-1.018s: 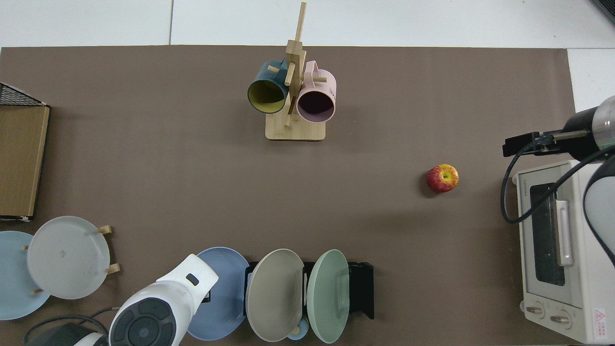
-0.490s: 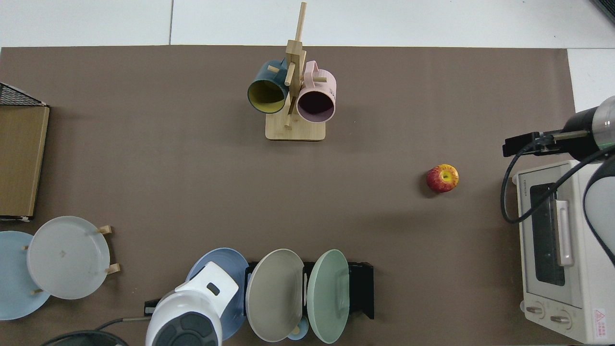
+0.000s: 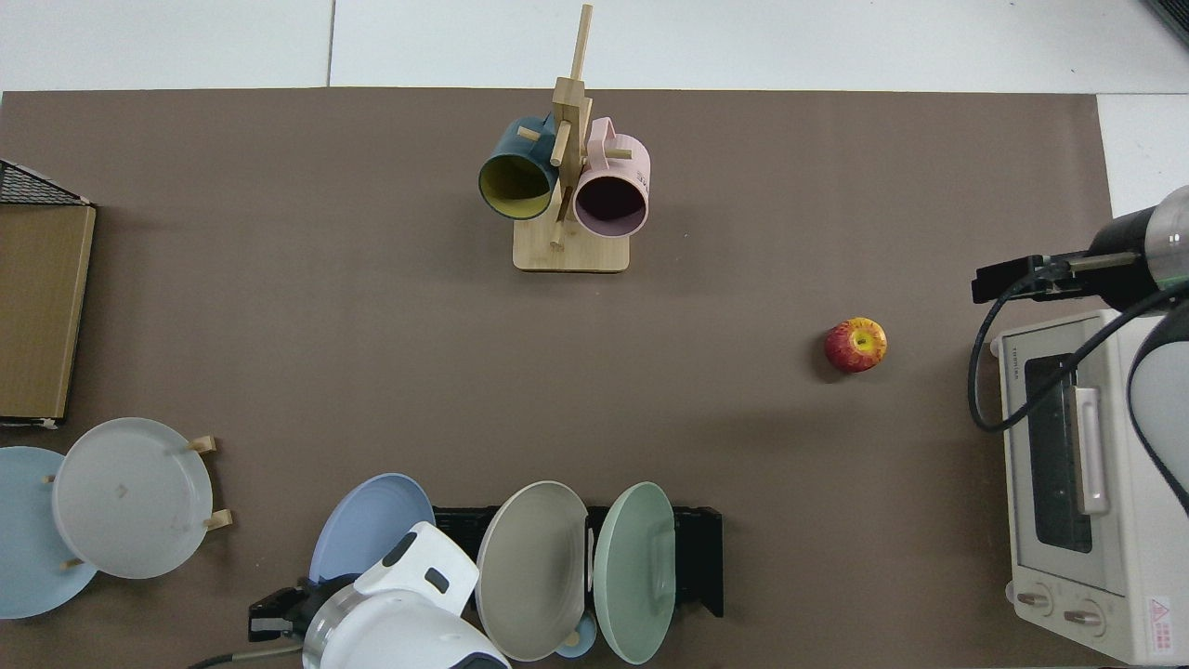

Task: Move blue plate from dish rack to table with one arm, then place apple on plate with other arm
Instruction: 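Grasp the blue plate rim and lift it out of the rack, then lower the blue plate onto the table center with the left gripper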

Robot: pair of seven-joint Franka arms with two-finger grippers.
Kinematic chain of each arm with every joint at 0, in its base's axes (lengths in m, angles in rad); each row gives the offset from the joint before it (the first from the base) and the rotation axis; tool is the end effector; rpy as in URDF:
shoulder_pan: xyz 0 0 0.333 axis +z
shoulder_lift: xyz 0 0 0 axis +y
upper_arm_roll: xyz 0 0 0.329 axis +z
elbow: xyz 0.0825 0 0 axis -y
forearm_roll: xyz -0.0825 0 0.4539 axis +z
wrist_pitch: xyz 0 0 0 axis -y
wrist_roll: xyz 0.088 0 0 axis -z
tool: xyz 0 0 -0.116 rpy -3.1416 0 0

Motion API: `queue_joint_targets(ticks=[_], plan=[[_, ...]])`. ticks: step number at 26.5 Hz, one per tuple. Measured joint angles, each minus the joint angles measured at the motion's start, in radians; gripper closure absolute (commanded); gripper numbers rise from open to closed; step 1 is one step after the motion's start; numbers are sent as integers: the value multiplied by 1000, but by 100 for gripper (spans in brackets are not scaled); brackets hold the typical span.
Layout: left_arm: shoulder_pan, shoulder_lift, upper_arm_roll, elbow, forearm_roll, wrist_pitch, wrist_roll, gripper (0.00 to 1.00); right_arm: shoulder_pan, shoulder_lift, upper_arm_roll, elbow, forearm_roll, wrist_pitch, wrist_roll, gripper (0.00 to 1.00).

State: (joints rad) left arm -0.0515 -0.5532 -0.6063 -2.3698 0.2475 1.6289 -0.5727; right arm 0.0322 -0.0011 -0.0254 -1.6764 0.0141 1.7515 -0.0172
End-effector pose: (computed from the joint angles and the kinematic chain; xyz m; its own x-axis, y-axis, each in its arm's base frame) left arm 0.3562 -0.2512 0.4650 0.9977 -0.0365 0.0573 0.0029 -0.8205 -0.5716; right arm 0.6387 0.0057 0.5878 0.9969 0.0214 0.0763 0.0225 -0.9997 -0.0127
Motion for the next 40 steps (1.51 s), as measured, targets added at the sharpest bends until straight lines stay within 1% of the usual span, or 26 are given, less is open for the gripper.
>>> queue_joint_targets(ticks=[3,6,8,10,12,14,16,19,21,25,28,35,37,40], plan=[[44,7,-1,37,37,2,-2,100,0,0,0,0,0,0,0,0],[116,46,0,115,45,15,0,100,0,0,0,0,0,0,0,0],[164,95,2,183,44,31,0,100,0,0,0,0,0,0,0,0],[208,169,9,264,30,51,-1,100,0,0,0,0,0,0,0,0],[232,236,21,322,-17,82,-7,100,0,0,0,0,0,0,0,0],[243,293,42,356,-94,139,-14,100,0,0,0,0,0,0,0,0],[245,335,68,364,-194,212,-17,100,0,0,0,0,0,0,0,0],[246,371,94,353,-334,301,-17,100,0,0,0,0,0,0,0,0],[245,382,97,340,-398,344,-17,100,0,0,0,0,0,0,0,0],[239,406,81,286,-482,455,-18,100,0,0,0,0,0,0,0,0],[215,447,57,230,-515,553,-30,100,0,0,0,0,0,0,0,0],[103,592,43,151,-521,802,-126,100,0,0,0,0,0,0,0,0],[86,627,44,144,-521,840,-135,100,0,0,0,0,0,0,0,0],[78,661,43,136,-521,889,-138,100,0,0,0,0,0,0,0,0]])
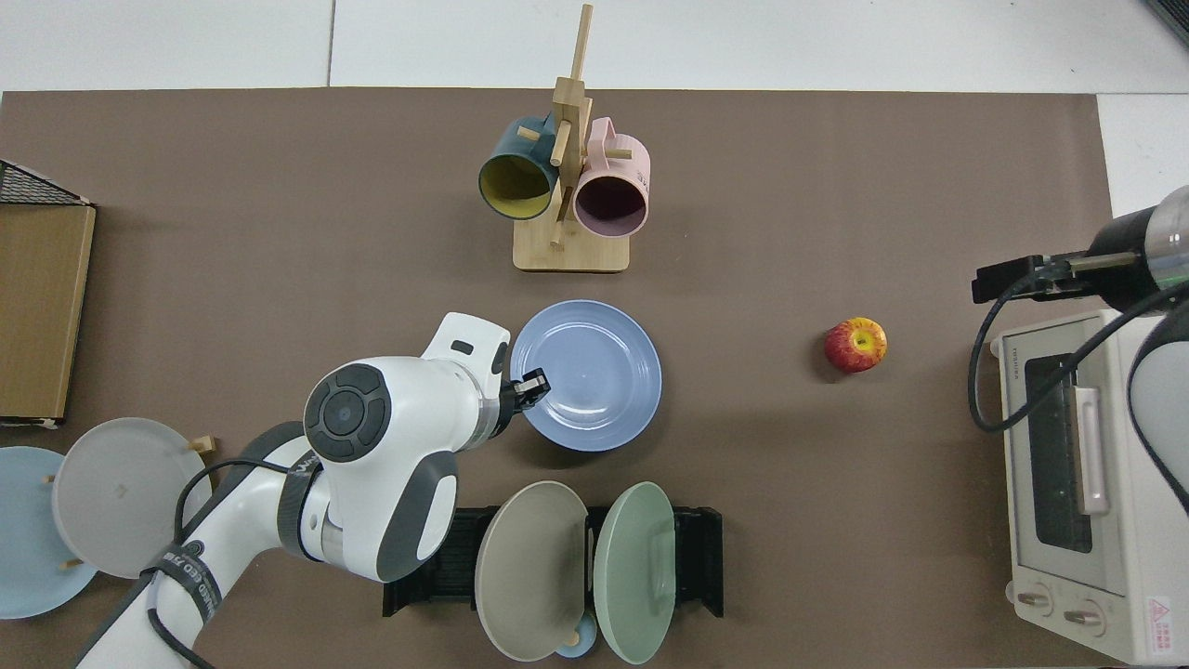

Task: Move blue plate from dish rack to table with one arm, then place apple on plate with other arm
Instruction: 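Lower the blue plate onto the table center with the left gripper, then open the left gripper and withdraw it while the right gripper reaches the apple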

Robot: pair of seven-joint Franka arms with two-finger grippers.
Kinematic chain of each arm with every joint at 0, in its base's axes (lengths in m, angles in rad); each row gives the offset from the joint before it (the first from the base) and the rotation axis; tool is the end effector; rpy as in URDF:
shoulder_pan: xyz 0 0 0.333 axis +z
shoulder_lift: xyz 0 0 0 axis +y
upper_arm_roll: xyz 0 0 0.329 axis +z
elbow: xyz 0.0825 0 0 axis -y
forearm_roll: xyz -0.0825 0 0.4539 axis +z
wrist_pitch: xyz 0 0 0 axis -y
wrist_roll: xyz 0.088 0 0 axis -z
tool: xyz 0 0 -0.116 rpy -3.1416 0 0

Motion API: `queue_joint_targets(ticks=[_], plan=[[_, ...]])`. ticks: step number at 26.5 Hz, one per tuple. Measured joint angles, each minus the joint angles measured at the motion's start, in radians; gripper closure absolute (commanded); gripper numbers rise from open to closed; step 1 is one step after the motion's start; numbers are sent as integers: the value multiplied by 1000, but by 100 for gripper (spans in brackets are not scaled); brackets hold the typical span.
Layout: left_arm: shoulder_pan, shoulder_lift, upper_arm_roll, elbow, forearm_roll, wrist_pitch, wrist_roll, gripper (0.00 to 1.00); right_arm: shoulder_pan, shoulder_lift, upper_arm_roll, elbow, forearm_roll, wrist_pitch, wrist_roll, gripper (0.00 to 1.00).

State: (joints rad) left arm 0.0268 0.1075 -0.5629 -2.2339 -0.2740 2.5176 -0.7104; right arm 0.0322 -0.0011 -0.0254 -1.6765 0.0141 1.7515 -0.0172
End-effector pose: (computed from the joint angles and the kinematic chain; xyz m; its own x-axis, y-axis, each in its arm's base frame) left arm 0.5231 -0.3096 0.3054 0.9264 0.3738 -0.0456 0.3702 -0.8815 0.2932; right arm 0.6387 0.0057 0.5878 0.9969 0.0214 0.0762 0.0225 -0.9997 -0.0127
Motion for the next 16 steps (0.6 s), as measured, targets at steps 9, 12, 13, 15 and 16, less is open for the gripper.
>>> queue_joint_targets(ticks=[9,12,13,15,16], plan=[[0,10,3,-21,0,53,1,0,0,0,0,0,0,0,0,0],[0,10,3,-23,1,57,7,0,0,0,0,0,0,0,0,0],[0,10,3,-23,1,57,13,0,0,0,0,0,0,0,0,0],[1,10,5,-23,1,57,25,0,0,0,-1,0,0,0,0,0],[1,10,6,-23,1,57,30,0,0,0,-1,0,0,0,0,0]])
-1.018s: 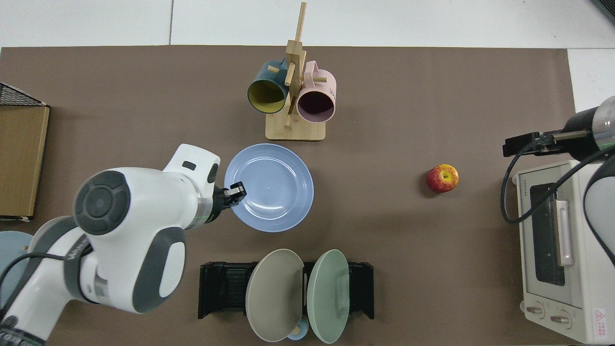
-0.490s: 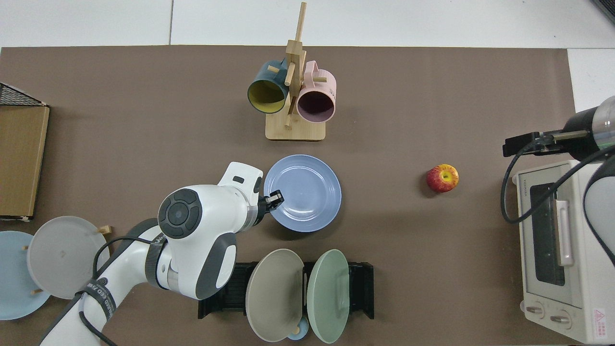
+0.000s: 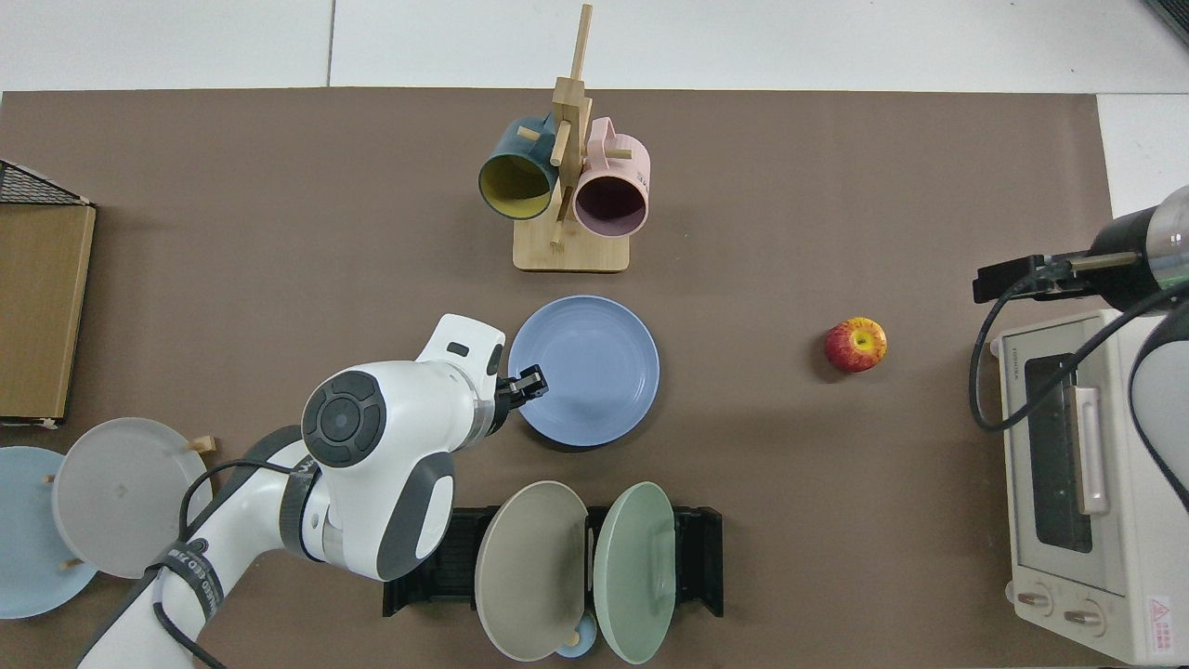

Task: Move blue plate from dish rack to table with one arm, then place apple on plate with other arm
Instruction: 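Open the left gripper and withdraw it while the right gripper reaches the apple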

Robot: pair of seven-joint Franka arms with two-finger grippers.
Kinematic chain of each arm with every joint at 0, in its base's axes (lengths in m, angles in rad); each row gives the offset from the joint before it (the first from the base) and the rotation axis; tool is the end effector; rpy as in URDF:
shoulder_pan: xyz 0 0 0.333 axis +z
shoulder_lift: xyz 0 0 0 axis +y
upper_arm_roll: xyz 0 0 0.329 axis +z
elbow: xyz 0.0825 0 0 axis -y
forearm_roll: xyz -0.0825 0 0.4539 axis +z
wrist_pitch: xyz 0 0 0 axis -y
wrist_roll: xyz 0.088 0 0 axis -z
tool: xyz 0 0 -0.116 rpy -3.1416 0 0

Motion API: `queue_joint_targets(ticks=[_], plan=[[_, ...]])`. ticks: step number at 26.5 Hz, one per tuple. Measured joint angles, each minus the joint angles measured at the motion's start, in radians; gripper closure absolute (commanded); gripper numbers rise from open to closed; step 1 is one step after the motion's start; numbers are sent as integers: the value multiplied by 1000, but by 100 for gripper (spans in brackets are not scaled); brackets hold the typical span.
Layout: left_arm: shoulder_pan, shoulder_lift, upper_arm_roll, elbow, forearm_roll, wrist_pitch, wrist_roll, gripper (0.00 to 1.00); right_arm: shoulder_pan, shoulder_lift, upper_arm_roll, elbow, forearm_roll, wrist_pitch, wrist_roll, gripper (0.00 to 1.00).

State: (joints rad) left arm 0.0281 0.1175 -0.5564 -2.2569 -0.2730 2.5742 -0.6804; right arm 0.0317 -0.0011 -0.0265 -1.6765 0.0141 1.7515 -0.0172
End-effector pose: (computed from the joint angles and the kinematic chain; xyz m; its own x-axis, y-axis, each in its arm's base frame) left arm 0.5236 -0.3025 0.2946 0.9306 0.3656 -0.0179 0.3532 -0.8838 0.3069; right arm 0.6387 0.0047 0.5878 0.9969 0.0198 0.0762 0.0209 -0.9997 -0.0127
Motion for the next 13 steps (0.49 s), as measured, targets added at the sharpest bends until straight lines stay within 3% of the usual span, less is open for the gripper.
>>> queue_joint_targets(ticks=[4,13], plan=[[4,-1,16,10,23,-46,17,0,0,0,0,0,0,0,0,0],[37,-39,106,174,285,-394,21,0,0,0,0,0,0,0,0,0]])
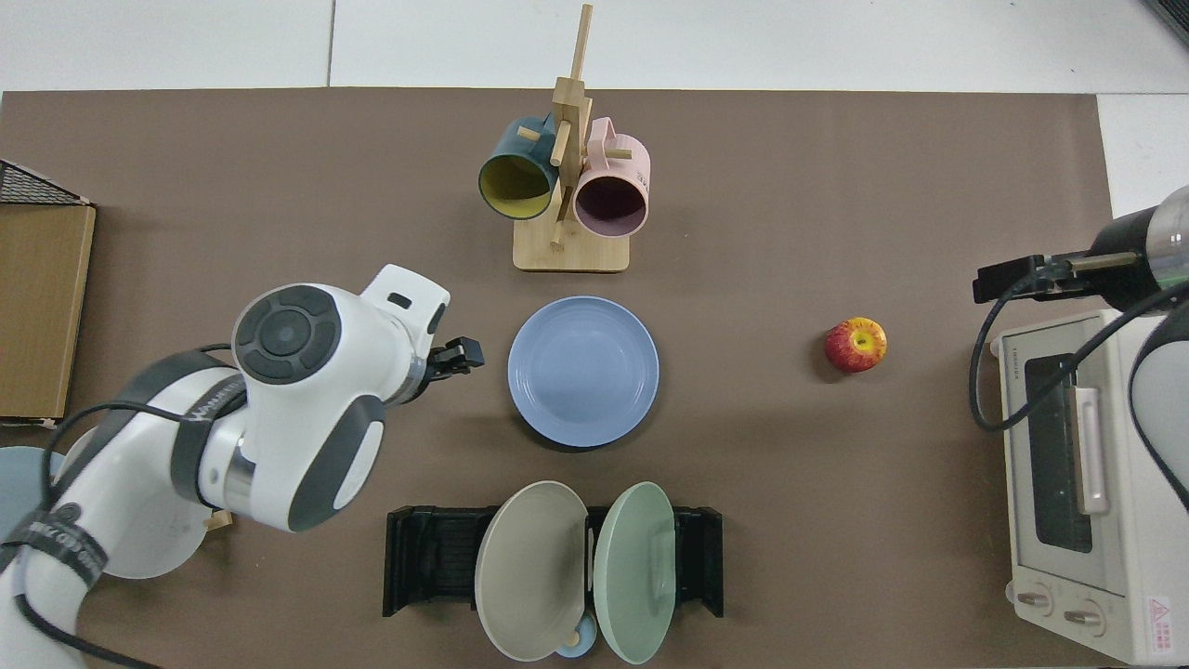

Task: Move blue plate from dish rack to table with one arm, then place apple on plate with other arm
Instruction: 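Open the left gripper and withdraw it while the right gripper reaches the apple, then grasp the red apple with the right gripper and lift it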

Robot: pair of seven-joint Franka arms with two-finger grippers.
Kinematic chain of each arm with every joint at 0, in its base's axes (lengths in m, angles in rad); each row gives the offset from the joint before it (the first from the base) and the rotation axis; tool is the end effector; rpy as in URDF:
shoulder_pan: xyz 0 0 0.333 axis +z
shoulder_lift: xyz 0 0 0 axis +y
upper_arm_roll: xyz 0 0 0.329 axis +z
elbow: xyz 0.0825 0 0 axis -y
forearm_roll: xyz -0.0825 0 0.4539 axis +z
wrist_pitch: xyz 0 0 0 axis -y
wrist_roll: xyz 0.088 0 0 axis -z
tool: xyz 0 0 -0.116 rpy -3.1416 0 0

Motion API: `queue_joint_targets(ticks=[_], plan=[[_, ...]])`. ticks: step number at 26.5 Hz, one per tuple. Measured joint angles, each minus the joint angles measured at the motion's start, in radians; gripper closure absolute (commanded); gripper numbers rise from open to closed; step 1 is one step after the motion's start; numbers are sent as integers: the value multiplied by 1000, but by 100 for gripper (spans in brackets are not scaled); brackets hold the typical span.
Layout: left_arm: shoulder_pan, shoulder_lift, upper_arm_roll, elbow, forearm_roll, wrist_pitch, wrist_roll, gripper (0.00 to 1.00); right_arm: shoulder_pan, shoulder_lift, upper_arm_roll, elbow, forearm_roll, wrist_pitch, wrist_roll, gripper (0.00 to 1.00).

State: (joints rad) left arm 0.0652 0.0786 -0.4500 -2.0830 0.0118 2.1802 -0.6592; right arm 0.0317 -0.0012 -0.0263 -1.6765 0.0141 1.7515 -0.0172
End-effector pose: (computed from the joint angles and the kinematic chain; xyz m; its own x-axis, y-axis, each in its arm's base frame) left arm 0.5764 -0.2310 0.3607 0.9639 0.2663 0.0061 0.2659 -0.9633 0.0355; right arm 0.6387 0.0048 0.5878 0.9969 0.0200 0.0763 0.0211 -0.9997 -0.0127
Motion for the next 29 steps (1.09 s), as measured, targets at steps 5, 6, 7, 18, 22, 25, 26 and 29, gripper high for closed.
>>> queue_joint_targets(ticks=[5,6,7,18,22,25,26,29], plan=[[76,-54,17,56,18,-99,81,0,4,0,8,0,0,2,0,0],[84,-65,23,69,19,-125,106,0,7,0,11,0,0,3,0,0],[88,-76,34,84,19,-155,133,0,10,0,14,-1,0,4,0,0],[88,-131,243,248,20,-374,443,0,37,45,21,-88,0,113,8,0],[88,-143,307,280,12,-417,543,0,54,77,21,-162,0,208,19,0],[88,-149,325,302,0,-428,568,0,68,98,21,-213,0,275,31,0],[87,-150,325,308,-1,-429,570,0,70,105,21,-226,0,292,33,0],[86,-151,313,318,-3,-433,571,0,72,126,21,-254,0,328,33,0]])
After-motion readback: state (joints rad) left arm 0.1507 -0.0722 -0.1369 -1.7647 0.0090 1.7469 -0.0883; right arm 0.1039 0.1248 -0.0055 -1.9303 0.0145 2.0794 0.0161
